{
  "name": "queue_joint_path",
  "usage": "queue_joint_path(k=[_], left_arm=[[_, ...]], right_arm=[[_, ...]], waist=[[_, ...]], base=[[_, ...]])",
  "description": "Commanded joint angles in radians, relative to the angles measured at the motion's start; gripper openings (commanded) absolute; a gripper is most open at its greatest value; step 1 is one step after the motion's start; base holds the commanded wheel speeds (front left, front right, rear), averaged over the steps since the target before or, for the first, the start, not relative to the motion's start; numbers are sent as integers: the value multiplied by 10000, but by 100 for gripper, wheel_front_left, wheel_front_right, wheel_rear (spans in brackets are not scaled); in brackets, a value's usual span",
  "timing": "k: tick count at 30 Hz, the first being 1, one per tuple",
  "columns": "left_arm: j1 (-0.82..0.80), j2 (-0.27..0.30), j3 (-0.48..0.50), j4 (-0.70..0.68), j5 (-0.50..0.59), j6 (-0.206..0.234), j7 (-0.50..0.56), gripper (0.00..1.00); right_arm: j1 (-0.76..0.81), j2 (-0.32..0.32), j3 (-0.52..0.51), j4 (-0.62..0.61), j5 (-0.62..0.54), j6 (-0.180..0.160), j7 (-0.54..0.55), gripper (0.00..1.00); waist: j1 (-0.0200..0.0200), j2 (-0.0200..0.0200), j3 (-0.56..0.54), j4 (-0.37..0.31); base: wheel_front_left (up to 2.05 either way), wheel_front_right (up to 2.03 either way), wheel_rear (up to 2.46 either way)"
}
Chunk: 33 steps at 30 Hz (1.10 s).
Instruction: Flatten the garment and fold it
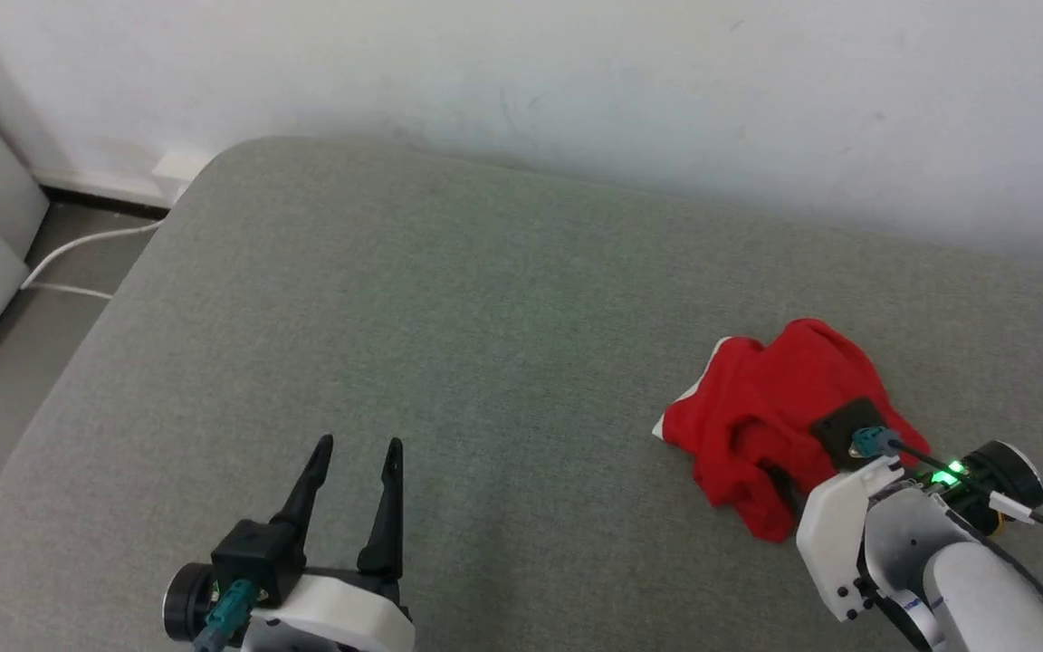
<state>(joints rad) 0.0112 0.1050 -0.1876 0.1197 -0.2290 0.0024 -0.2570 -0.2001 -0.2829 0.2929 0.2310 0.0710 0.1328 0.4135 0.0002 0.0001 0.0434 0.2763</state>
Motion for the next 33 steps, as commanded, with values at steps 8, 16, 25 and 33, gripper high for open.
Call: queue_joint_path(k=[8,16,25,33], left_arm=[[-29,-280,413,230,366,-329,-47,100],[97,-373,606,247,540,-472,-47,100],[286,-450,762,165,683,-570,-47,100],[145,-486,775,196,793,-701,-47,100]], right_arm=[[-143,228,-244,-260,-61,-21,-485,0],[-616,755,129,-1691,1577,-21,-1104,0],[112,2027,-2950,-1822,4675,-21,-570,0],[655,2309,-5886,1152,4821,-21,-51,0]], waist=[[-2,-1,-168,143],[-2,-1,-572,-243],[-2,-1,-656,-662],[-2,-1,-315,-866]], base=[[0,0,0],[0,0,0],[0,0,0],[0,0,0]])
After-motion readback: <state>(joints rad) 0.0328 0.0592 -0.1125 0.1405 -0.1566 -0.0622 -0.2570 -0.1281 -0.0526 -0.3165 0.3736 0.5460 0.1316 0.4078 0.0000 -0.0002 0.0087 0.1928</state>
